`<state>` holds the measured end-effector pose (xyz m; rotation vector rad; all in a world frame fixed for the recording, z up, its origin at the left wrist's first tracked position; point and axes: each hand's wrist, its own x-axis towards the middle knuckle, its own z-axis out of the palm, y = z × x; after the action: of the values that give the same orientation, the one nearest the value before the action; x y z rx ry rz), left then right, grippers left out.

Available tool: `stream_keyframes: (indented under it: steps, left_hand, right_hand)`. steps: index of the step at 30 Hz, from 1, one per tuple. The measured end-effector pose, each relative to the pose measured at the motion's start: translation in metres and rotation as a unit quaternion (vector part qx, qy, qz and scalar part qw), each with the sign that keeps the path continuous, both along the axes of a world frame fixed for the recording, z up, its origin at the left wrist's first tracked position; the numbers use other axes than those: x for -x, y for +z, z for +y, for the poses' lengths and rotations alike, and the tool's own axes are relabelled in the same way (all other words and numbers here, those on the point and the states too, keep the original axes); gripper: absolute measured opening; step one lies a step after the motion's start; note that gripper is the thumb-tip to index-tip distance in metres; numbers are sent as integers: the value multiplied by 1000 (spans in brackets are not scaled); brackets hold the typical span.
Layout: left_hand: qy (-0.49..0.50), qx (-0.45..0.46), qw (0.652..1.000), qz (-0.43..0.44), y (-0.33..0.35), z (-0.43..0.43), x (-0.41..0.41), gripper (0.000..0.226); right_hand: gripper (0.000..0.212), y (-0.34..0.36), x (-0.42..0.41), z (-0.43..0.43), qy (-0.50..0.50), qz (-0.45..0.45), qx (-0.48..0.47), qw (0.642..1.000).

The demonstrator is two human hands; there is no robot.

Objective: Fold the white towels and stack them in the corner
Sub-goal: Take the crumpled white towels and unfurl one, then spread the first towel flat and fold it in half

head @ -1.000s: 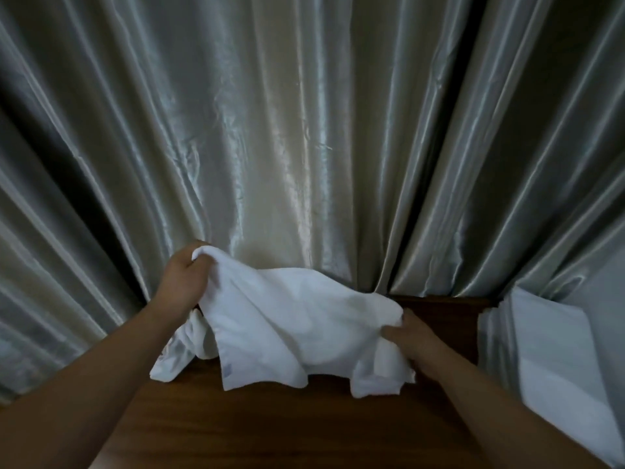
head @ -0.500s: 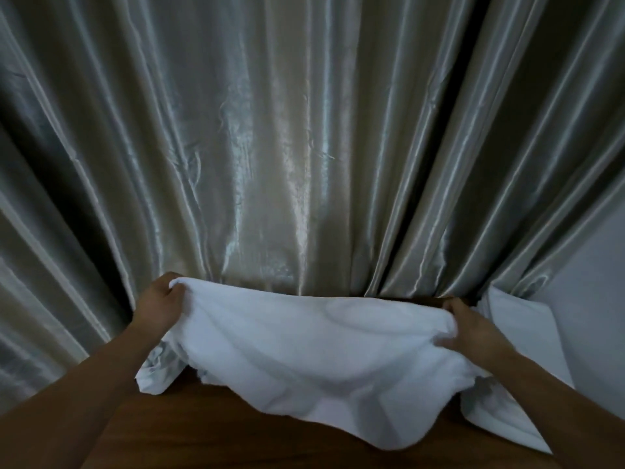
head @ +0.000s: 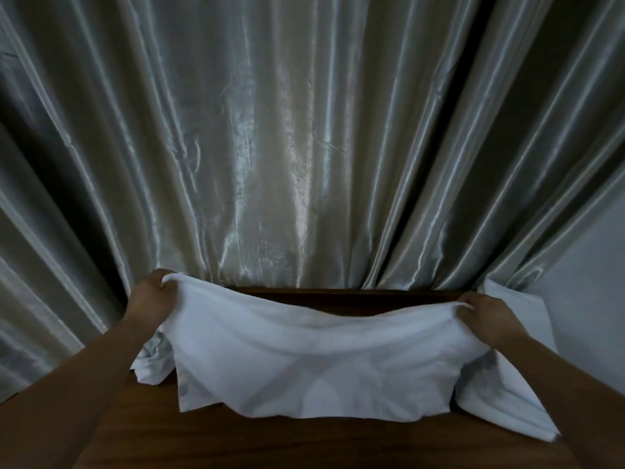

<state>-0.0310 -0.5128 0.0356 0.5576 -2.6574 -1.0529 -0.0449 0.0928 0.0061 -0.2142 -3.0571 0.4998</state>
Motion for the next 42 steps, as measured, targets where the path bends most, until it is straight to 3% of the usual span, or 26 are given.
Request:
stream_keyframes:
  steps: [5,8,12,14,17,20,23,25,30,31,32,35,37,39,42]
  left_hand:
    - [23,-74,997,-30,14,17,3,26]
    - [61,-131,989,-19,21,28,2,31]
    - [98,-190,977,-11,33,39,0,29]
    - [148,-224,963,-1,37,36,0,43]
    - [183,-232,955,-10,40,31,-3,63]
    - [136,-265,954,-22,45,47,-5,46]
    - [62,-358,932,-4,47,73,-5,26]
    - [15,-390,920,-10,48,87,-5,21]
    - [-108,-411,905,-36,59,128,-11,27]
    - [-124,-419,899,-37,61,136,-11,27]
    - [-137,-420,896,-37,64,144,-14,26]
    - [-177,-386,905,-32,72,164,-18,23]
    - [-180,-380,907,-16,78,178,-22,19]
    - [-187,-361,913,-5,79,189,-24,19]
    - [-235,-325,916,-1,80,201,-32,27]
  right_hand:
    - [40,29,5,-10,19,-97,39,994]
    - [40,48,-2,-13,-1,-136,140,981]
    - [38,67,-5,-13,-29,-170,331,928]
    - [39,70,-1,-8,-99,-136,413,895]
    - [37,68,5,-1,-169,-111,463,863]
    - [31,71,3,-14,-134,-119,525,832]
    - [17,80,-1,-44,-60,-135,548,823]
    - [11,85,-4,-65,-17,-155,582,798]
    - [26,110,-25,-112,98,-236,640,725]
    - [31,116,-29,-120,125,-248,633,723]
    - [33,120,-33,-130,152,-249,602,743]
    - [16,130,-38,-162,202,-164,434,862]
    - [10,132,-39,-182,208,-100,340,912]
    - [13,130,-39,-197,228,-35,259,938]
    - [13,128,-38,-212,262,41,219,939]
